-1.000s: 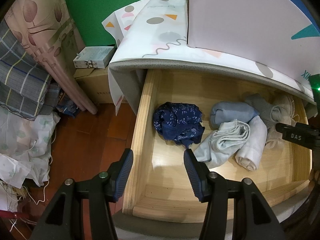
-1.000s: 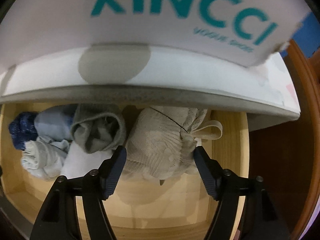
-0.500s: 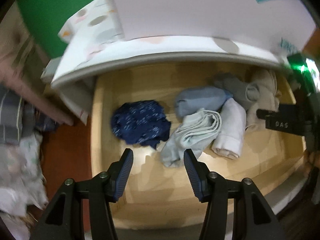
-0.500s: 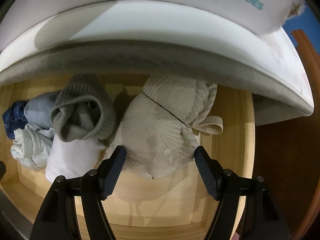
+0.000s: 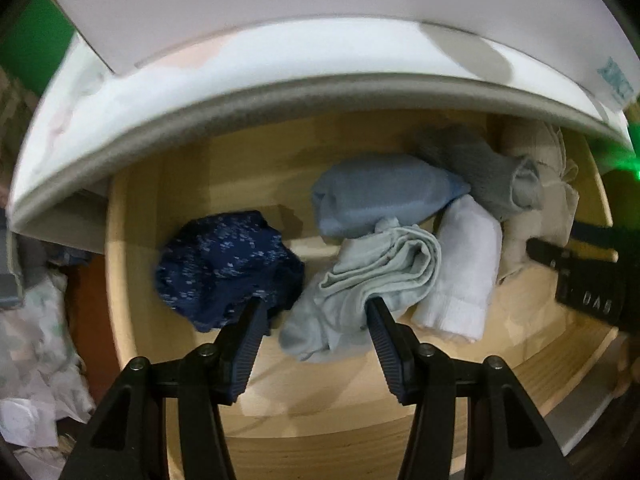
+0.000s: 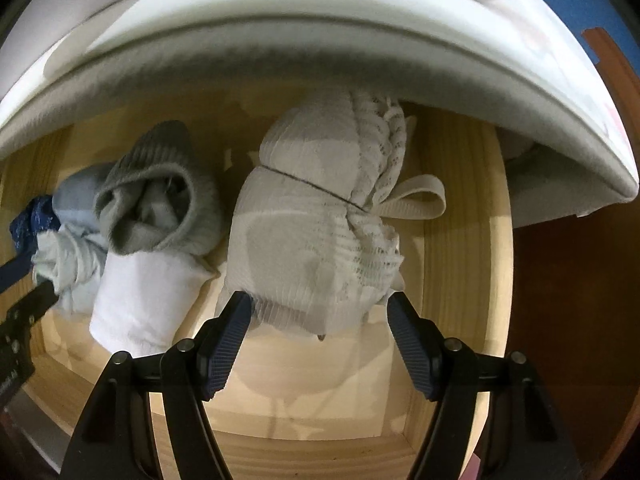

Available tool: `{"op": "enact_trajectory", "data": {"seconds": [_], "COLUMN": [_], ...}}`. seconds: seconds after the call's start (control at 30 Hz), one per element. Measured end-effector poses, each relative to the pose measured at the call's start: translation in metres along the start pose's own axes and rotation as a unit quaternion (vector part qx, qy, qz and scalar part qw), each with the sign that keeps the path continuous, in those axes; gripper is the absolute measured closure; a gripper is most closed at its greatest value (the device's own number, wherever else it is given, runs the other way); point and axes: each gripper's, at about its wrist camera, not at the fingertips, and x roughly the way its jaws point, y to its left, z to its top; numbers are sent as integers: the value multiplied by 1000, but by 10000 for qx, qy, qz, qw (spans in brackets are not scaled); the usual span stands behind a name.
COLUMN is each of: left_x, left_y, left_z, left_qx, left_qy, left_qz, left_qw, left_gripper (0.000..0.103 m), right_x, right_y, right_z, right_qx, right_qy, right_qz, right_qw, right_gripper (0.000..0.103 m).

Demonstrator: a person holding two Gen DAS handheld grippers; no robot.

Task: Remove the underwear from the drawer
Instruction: 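Grasp the light green rolled garment with the left tool while the right tool approaches the bra, then close the right tool on the beige lace bra while the left tool holds the green garment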

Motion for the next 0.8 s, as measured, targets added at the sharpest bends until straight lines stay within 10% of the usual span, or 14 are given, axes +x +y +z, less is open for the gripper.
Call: {"op": "enact_trajectory", "data": {"seconds": [0.2,0.8], "left_x": [10,20], "left_y": [-1,-45], "left_z": [3,-15], "left_qx": [-77,216], "left_qy": [128,516], "left_qz": [-494,-261], "left_qw": [9987,9981], "left_gripper": [49,71], "right_x": [1,-39], "right_y": [0,-8], "right_z": [-6,-13], "right_qx": [20,317], "right_qy": [22,-256], "right_qz": [39,242], "right_qw": [10000,9989], "right_gripper": [36,32]}}
